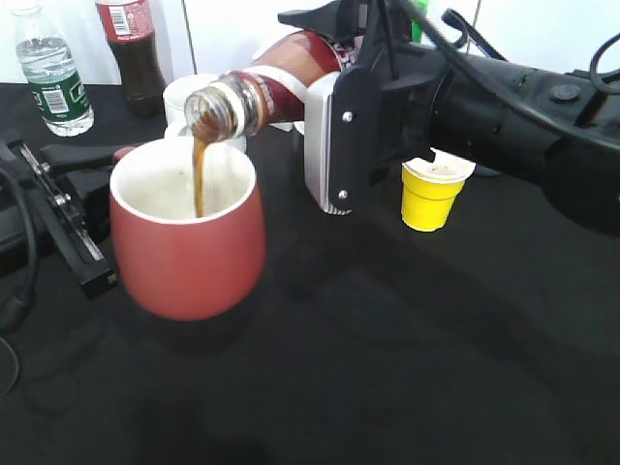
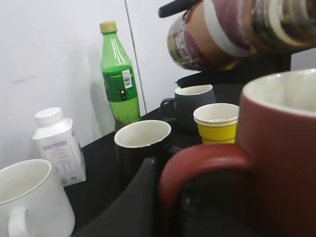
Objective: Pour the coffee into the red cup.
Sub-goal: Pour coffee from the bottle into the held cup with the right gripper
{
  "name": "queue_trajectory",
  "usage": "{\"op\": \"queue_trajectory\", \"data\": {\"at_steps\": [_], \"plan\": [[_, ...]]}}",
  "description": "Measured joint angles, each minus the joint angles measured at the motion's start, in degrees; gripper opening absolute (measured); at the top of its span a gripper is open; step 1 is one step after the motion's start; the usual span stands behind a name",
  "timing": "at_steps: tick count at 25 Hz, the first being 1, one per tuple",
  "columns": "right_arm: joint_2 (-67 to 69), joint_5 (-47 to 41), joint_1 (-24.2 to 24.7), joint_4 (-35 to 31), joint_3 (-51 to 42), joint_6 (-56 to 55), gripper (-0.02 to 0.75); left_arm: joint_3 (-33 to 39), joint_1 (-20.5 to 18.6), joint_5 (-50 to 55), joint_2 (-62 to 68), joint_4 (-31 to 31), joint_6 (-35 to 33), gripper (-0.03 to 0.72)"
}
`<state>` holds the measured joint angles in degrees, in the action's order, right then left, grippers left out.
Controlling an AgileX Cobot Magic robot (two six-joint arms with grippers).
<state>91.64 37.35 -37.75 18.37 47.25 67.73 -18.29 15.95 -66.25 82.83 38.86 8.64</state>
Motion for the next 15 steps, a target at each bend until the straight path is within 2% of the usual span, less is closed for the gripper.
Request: {"op": "queue_trajectory", "data": {"at_steps": [15], "plan": [[0.00, 1.80, 0.00, -2.11, 0.00, 5.13, 0.529, 0.00, 0.00, -0.14, 0.00, 0.05, 0.00, 0.046]]}}
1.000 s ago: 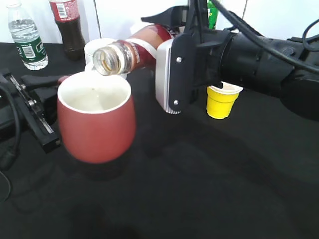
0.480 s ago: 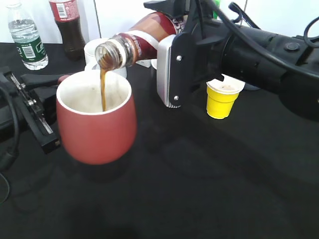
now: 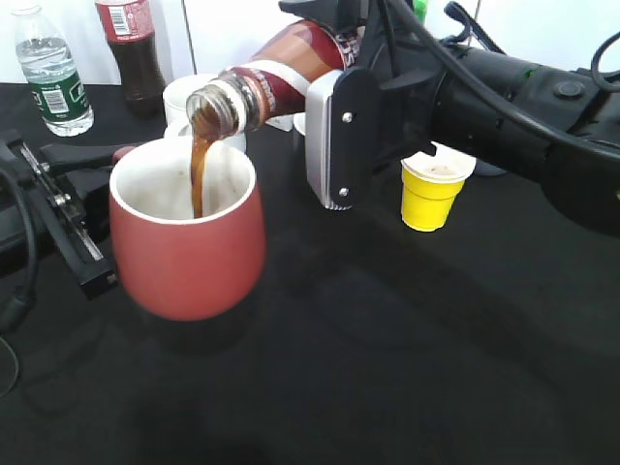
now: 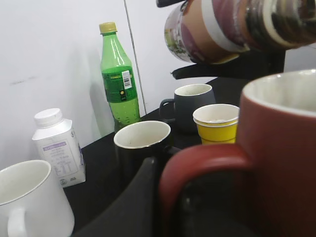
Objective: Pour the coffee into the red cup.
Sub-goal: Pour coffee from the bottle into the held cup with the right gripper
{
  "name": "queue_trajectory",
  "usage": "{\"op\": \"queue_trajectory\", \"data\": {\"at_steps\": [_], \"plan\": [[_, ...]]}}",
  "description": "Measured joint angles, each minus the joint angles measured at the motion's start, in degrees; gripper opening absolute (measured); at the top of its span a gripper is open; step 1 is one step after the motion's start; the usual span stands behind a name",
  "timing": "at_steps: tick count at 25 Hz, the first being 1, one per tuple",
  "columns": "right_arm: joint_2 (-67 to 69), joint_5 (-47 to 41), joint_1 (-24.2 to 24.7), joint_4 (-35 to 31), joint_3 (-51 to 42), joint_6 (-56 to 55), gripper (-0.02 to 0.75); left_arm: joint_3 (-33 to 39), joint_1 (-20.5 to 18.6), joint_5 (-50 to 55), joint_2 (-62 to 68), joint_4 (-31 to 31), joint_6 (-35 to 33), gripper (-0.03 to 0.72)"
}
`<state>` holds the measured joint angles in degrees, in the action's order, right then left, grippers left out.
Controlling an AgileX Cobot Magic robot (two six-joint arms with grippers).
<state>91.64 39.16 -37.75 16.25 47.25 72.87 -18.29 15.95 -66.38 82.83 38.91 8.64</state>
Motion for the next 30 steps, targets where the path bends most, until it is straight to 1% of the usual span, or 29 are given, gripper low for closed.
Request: {"op": "queue_trajectory", "data": {"at_steps": [30], "plan": [[0.00, 0.97, 0.00, -0.18, 0.00, 3.46, 0.529, 0.00, 0.00, 0.62, 0.00, 0.15, 0.00, 0.046]]}}
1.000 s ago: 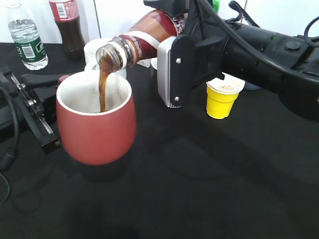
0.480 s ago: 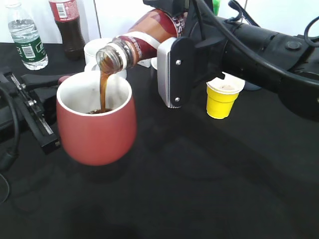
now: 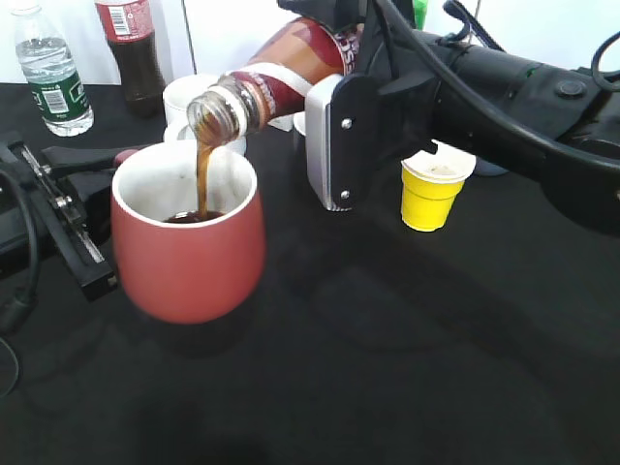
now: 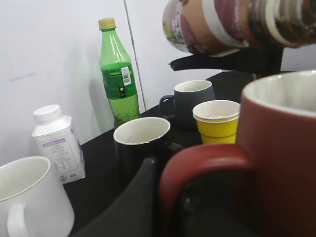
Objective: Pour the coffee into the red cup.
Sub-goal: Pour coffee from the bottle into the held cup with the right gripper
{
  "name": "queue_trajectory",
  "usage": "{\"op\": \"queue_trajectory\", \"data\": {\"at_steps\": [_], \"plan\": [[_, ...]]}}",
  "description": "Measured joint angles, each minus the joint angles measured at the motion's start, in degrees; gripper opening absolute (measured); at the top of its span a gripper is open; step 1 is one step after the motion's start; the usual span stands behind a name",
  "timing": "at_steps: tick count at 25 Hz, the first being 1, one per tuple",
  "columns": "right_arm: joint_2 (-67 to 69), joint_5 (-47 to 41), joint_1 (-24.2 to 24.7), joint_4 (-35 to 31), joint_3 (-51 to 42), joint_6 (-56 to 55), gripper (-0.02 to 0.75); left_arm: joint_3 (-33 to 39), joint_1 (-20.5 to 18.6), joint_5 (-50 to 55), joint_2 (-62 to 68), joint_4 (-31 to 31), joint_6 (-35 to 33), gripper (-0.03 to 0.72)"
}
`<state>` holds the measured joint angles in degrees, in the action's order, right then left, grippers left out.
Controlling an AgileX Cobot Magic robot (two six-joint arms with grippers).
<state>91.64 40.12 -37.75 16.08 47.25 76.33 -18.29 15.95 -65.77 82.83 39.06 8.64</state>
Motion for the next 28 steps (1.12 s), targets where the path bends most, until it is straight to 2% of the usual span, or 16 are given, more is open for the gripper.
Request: {"op": "queue_trajectory", "data": {"at_steps": [28], "plan": [[0.00, 0.66, 0.00, -0.05, 0.00, 2.05, 0.529, 0.00, 0.00, 0.22, 0.00, 0.25, 0.00, 0.048]]}}
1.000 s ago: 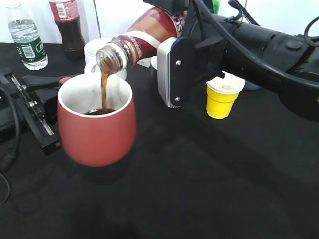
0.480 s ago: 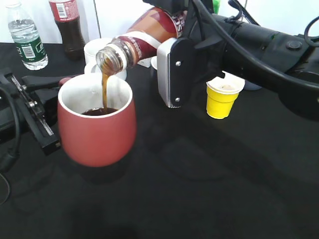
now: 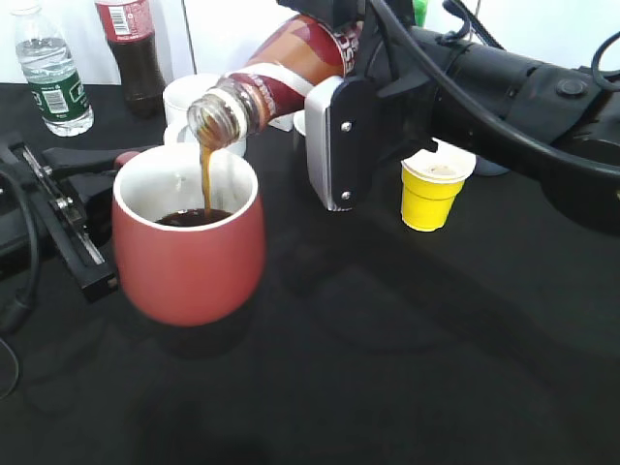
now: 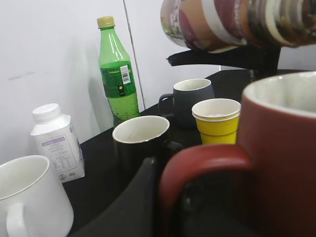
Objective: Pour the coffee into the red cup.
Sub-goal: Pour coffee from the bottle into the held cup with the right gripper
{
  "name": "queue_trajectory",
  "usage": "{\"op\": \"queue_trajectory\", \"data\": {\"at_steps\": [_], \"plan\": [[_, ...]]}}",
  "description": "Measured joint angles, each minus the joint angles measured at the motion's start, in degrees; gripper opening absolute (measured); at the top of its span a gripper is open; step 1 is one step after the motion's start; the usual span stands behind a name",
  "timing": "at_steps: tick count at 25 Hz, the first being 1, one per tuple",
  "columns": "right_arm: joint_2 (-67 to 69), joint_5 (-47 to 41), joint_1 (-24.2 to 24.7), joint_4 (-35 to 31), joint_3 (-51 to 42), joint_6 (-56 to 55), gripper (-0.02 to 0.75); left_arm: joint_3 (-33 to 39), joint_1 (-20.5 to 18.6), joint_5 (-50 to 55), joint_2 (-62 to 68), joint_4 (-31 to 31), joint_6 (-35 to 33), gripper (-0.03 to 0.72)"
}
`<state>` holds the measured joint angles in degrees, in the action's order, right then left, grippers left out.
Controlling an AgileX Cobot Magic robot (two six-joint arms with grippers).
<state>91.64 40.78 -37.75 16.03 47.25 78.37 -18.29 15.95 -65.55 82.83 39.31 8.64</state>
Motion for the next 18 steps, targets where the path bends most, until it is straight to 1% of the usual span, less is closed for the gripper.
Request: {"op": "queue_trajectory", "data": {"at_steps": [18], "plan": [[0.00, 0.22, 0.00, 0.00, 0.00, 0.76, 0.529, 0.00, 0.00, 0.06, 0.00, 0.03, -0.05, 0.048]]}}
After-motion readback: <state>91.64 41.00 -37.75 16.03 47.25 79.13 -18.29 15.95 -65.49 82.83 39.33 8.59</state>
